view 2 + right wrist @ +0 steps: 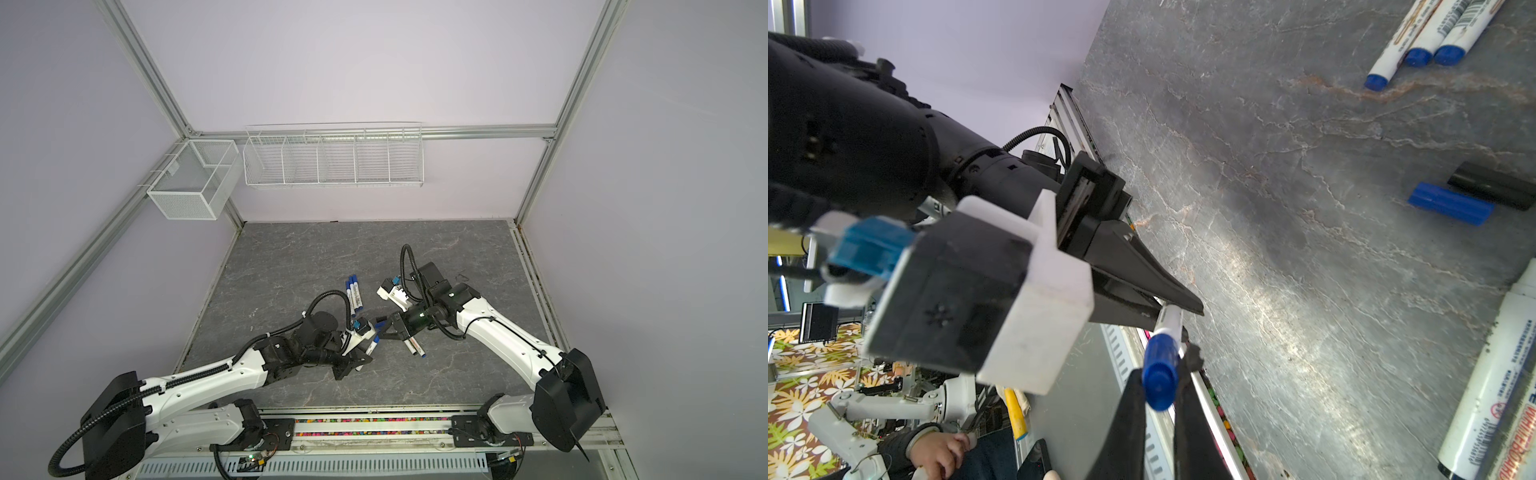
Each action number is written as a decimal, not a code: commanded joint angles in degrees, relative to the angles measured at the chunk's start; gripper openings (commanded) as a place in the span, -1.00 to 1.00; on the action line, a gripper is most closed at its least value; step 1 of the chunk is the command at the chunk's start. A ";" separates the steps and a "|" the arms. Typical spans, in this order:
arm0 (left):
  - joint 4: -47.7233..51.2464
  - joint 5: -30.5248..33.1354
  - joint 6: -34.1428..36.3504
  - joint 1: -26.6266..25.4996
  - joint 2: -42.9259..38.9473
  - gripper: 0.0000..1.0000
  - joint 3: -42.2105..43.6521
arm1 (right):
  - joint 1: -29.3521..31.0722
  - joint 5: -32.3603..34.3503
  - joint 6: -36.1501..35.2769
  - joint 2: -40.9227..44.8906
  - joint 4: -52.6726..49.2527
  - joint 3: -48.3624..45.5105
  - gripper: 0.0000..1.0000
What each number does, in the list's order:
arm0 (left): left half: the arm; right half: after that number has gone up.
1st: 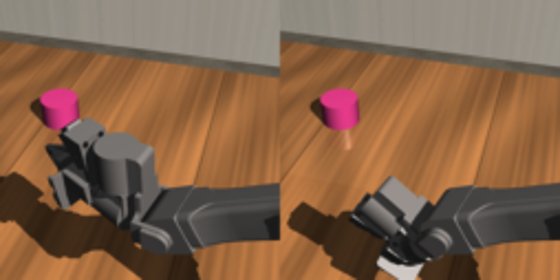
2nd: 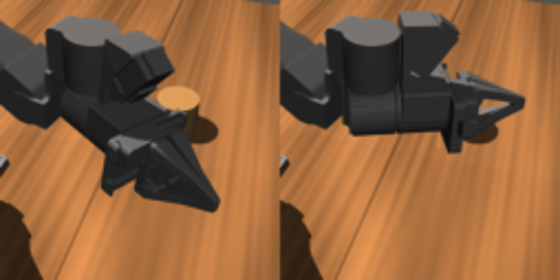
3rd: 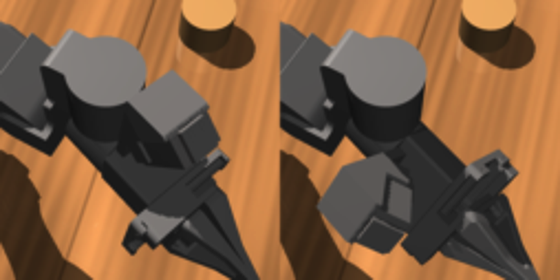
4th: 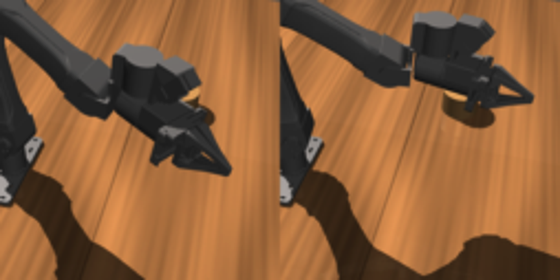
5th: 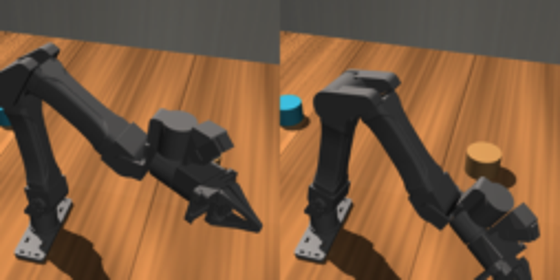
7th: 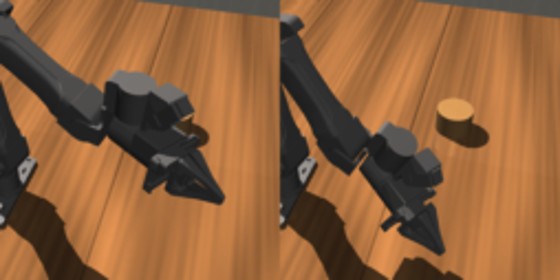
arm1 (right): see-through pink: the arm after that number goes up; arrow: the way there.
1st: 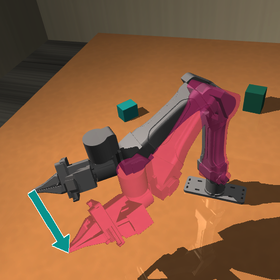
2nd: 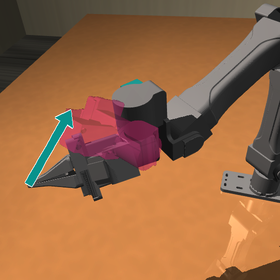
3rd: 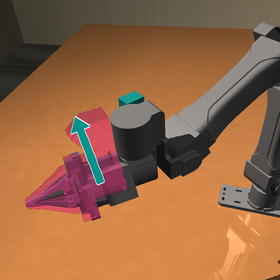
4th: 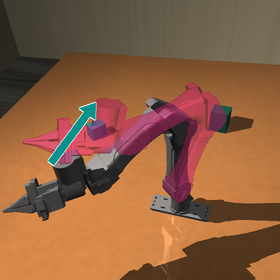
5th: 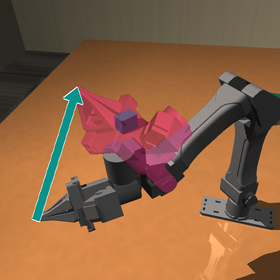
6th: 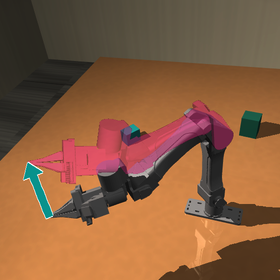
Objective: Insert the pens into the pen caps
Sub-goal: 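Press the blue cap down over the marker with the right gripper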
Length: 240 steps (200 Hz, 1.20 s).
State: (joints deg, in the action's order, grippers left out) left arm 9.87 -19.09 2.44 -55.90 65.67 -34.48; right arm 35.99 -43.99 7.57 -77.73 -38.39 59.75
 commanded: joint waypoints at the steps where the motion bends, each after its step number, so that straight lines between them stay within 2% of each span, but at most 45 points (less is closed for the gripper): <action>1: -8.69 0.17 2.55 -0.18 -2.33 -1.00 -0.85 | 1.83 -5.25 -4.02 -1.63 -5.72 0.78 -0.87; 35: -10.78 -2.23 2.24 -0.18 -4.45 -1.00 0.20 | 1.50 -5.54 -4.68 -3.55 -5.85 2.02 -0.87; 81: -15.16 -3.02 -0.18 -0.18 -5.53 -1.00 1.45 | 1.48 -9.02 -2.97 -4.92 -2.98 1.62 -0.87; 108: -15.33 -3.02 -0.39 -0.18 -5.52 -1.00 1.61 | 1.51 -8.85 -2.74 -5.15 -2.60 1.08 -0.87; 199: -14.71 -1.87 0.15 -0.18 -3.40 -1.00 1.10 | 2.03 -0.72 -1.88 0.63 -1.47 2.22 -0.82; 240: -14.10 -1.71 1.20 -0.18 -3.05 -1.00 0.95 | 1.84 3.77 -1.00 3.08 -2.27 6.00 -0.62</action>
State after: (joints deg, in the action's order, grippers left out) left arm 2.31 -20.27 0.89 -55.88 62.33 -31.16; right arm 36.71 -42.63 6.11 -76.36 -39.79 63.35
